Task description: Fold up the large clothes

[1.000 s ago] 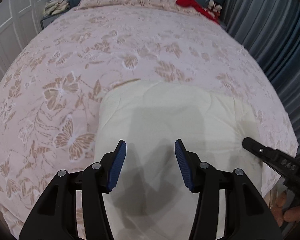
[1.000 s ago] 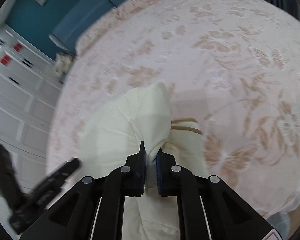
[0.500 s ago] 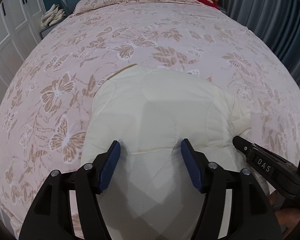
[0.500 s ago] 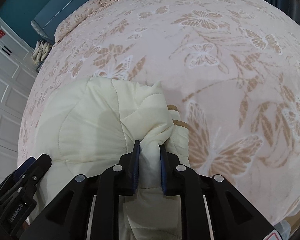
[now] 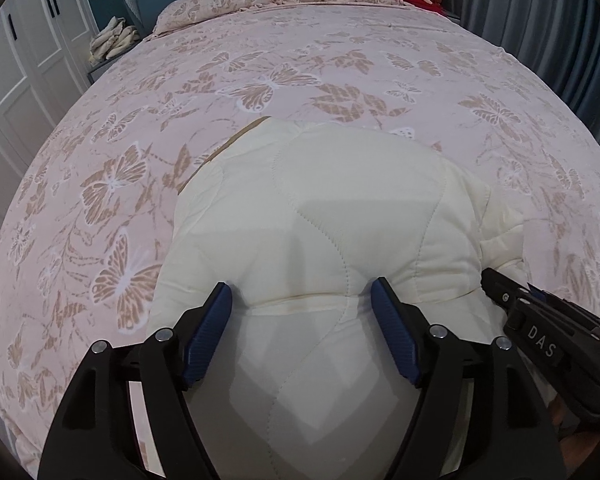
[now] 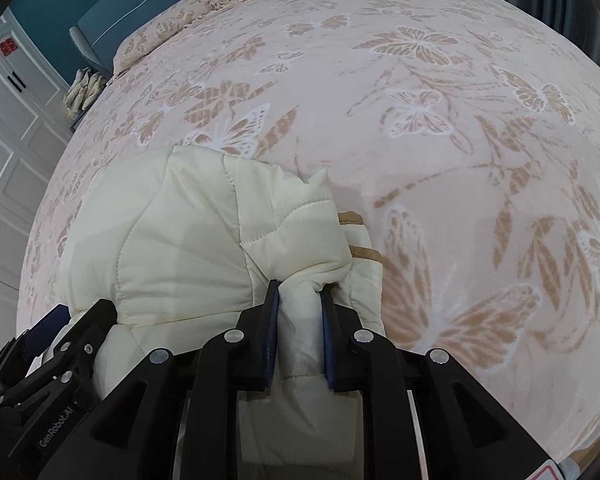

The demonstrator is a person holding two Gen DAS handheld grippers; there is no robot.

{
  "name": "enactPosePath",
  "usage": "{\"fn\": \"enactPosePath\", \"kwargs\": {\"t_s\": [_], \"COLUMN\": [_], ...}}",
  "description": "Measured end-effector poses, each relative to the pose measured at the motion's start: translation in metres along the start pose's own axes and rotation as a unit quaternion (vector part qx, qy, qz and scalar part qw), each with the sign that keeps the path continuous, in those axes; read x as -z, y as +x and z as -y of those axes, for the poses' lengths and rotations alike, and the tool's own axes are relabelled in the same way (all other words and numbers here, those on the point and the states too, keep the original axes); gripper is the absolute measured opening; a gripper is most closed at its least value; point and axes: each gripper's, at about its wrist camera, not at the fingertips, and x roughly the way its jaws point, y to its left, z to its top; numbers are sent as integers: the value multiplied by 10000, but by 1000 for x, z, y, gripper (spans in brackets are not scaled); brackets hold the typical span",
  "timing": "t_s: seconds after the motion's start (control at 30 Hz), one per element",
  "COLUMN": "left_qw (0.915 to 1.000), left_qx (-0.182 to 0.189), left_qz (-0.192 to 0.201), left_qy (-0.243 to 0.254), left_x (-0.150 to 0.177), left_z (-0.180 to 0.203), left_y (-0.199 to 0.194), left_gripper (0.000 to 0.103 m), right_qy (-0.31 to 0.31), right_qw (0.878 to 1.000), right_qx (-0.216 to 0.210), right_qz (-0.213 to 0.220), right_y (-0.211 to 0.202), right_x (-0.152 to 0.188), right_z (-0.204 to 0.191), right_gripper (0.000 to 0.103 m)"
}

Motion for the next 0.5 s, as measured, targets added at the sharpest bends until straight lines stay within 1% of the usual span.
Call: {"fn": "enactPosePath", "kwargs": {"t_s": [0.27, 0.33, 0.37, 0.4, 0.43, 0.47, 0.5], "left_qw": [9997, 9995, 9994, 9993, 9989, 9981, 9967], "left_qx": [-83, -53, -3, 127, 283, 428, 551], "left_qz": [233, 298, 325, 334, 307, 285, 273], "left_qy": [-31, -62, -90, -145, -233, -349, -528], "left_x": [6, 7, 7, 7, 7, 8, 11], "left_z": [0, -1, -3, -9, -16, -24, -37], "left_y": [7, 5, 2, -4, -12, -21, -32], "left_gripper": [76, 77, 77, 78, 79, 79, 80], "right_qy": [29, 50, 123, 192, 369, 474, 571], "right_qw": [9998, 9996, 9992, 9987, 9976, 9968, 9958], "right_qx": [-105, -184, -335, -429, -556, -611, -668], "right_qz": [158, 203, 201, 193, 171, 181, 261], "right_y": [4, 3, 0, -4, -16, -25, -42], "right_x": [2, 2, 1, 0, -1, 0, 2], "right_z": [2, 4, 7, 9, 14, 17, 21], "right_gripper": [16, 18, 19, 19, 22, 26, 32]}}
